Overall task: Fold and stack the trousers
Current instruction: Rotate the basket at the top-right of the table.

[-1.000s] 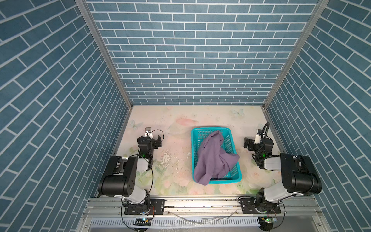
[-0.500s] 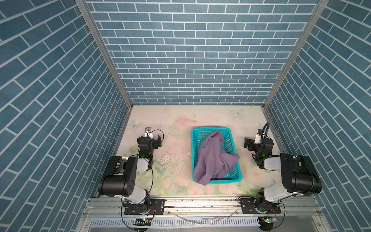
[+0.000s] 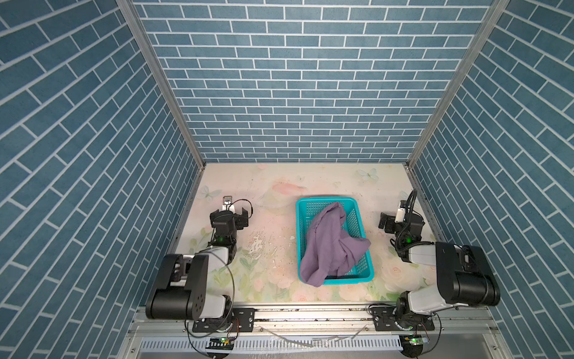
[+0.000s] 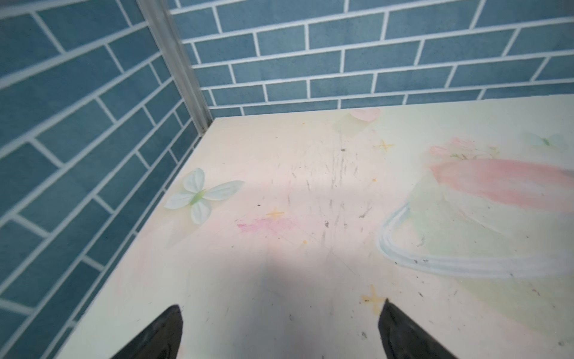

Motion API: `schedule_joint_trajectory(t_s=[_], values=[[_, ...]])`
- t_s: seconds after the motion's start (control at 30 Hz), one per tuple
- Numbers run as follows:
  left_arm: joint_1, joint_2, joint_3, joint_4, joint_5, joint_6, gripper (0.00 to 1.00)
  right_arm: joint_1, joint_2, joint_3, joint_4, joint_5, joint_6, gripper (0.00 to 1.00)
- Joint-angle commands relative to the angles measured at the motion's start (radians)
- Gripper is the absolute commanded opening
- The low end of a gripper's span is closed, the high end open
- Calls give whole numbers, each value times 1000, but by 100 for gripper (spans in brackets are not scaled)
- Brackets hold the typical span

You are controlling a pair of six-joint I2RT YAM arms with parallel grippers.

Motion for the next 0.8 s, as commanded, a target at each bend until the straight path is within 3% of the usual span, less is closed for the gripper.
schedule_joint_trajectory(t_s=[0.0, 0.03, 0.1, 0.17, 0.23, 0.3, 0.37, 0.5, 0.6, 0.7, 0.77], values=[[-15, -144, 104, -261, -199, -108, 99, 3, -217, 29, -122, 235, 108, 99], [-19, -169, 121, -297, -243, -152, 99, 3, -259, 34, -163, 274, 142, 99], [-20, -204, 170, -435, -321, -359, 99, 6, -327, 88, -351, 308, 211, 99], [-20, -239, 273, -752, -397, -639, 99, 13, -389, 132, -537, 286, 269, 99], [-20, -265, 346, -949, -422, -750, 99, 18, -426, 178, -705, 236, 302, 99], [-17, -291, 352, -975, -376, -735, 99, 35, -427, 228, -840, 202, 309, 99], [-16, -305, 357, -975, -255, -677, 100, 56, -404, 270, -940, 109, 282, 95], [-17, -296, 384, -1049, -56, -673, 90, 107, -370, 315, -1020, -74, 300, 79], [-40, -277, 376, -1053, 115, -685, 86, 156, -317, 352, -1009, -206, 342, 62], [-149, -258, 378, -1081, 154, -690, 83, 214, -217, 422, -1012, -289, 341, 52], [-254, -248, 391, -1108, 110, -676, 74, 234, -145, 469, -1003, -348, 342, 48]])
